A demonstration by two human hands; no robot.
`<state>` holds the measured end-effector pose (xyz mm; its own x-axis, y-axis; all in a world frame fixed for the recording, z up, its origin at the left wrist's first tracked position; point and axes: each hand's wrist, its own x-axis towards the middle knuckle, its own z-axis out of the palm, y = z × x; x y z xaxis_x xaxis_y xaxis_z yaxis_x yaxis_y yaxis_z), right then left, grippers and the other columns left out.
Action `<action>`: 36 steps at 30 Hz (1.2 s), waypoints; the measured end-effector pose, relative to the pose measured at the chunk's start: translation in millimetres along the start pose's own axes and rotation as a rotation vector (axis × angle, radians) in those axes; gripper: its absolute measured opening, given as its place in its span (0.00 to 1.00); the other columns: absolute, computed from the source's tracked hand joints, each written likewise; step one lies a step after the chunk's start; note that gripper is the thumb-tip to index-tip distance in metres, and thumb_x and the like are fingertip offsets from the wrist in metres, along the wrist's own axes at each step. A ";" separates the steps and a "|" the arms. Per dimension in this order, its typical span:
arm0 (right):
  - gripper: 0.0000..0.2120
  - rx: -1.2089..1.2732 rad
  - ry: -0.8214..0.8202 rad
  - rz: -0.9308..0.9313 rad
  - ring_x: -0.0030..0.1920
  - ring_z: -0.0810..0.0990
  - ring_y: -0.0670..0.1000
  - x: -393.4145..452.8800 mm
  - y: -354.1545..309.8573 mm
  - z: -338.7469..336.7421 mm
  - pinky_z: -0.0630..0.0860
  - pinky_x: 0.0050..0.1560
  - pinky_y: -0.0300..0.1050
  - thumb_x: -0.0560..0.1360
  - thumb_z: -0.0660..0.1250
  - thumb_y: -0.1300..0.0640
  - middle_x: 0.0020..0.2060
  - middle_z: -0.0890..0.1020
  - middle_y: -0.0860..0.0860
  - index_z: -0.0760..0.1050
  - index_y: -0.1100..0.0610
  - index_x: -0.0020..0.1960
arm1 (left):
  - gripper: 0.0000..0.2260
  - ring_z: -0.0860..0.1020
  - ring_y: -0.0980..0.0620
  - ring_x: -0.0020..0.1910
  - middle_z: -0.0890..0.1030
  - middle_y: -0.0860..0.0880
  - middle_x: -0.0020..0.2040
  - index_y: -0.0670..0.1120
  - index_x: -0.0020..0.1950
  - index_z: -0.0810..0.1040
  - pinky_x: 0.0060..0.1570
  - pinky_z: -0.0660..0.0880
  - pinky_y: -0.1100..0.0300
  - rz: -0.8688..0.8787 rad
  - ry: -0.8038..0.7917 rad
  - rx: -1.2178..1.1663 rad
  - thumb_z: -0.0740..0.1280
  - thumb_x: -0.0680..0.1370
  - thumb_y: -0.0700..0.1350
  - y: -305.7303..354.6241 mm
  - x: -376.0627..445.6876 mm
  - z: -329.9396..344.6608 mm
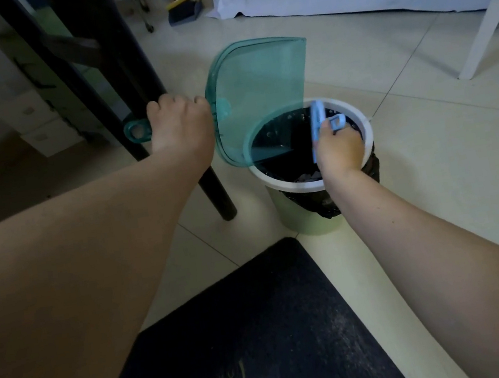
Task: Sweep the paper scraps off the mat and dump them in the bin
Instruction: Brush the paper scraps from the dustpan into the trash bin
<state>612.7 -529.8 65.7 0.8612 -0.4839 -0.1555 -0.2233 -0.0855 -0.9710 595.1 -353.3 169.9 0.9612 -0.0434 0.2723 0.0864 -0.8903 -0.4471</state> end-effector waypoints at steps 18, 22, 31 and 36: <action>0.11 0.188 0.045 0.107 0.35 0.79 0.50 4.0 2.7 -5.7 0.78 0.44 0.48 0.81 0.56 0.51 0.38 0.81 0.52 0.71 0.55 0.44 | 0.14 0.72 0.40 0.57 0.75 0.39 0.55 0.41 0.60 0.73 0.56 0.66 0.47 0.017 0.031 -0.011 0.61 0.75 0.34 -3.1 -4.2 4.6; 0.11 0.179 -0.001 0.088 0.37 0.82 0.49 1.1 -0.8 -4.5 0.75 0.38 0.45 0.81 0.56 0.52 0.37 0.78 0.48 0.71 0.54 0.44 | 0.14 0.71 0.39 0.57 0.75 0.39 0.55 0.41 0.59 0.73 0.57 0.66 0.47 0.008 -0.008 -0.038 0.62 0.74 0.34 -3.5 -4.0 6.1; 0.12 0.119 -0.044 -0.025 0.33 0.81 0.45 -5.1 -2.5 -1.6 0.76 0.41 0.45 0.81 0.54 0.50 0.36 0.78 0.45 0.74 0.55 0.53 | 0.08 0.74 0.41 0.58 0.77 0.42 0.55 0.44 0.56 0.75 0.50 0.67 0.52 -0.144 -0.324 -0.180 0.62 0.78 0.39 -9.5 5.3 20.5; 0.14 0.163 0.183 -0.054 0.37 0.82 0.49 -5.6 -7.3 -8.6 0.79 0.44 0.49 0.81 0.53 0.49 0.33 0.77 0.45 0.71 0.51 0.41 | 0.11 0.77 0.41 0.51 0.78 0.42 0.49 0.40 0.55 0.77 0.52 0.75 0.50 -0.208 -0.414 -0.355 0.64 0.76 0.44 -19.6 4.5 32.1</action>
<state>605.6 -533.9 75.2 0.7699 -0.6329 -0.0812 -0.0897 0.0186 -0.9958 606.1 -321.5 152.5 0.9620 0.2656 -0.0636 0.2598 -0.9617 -0.0873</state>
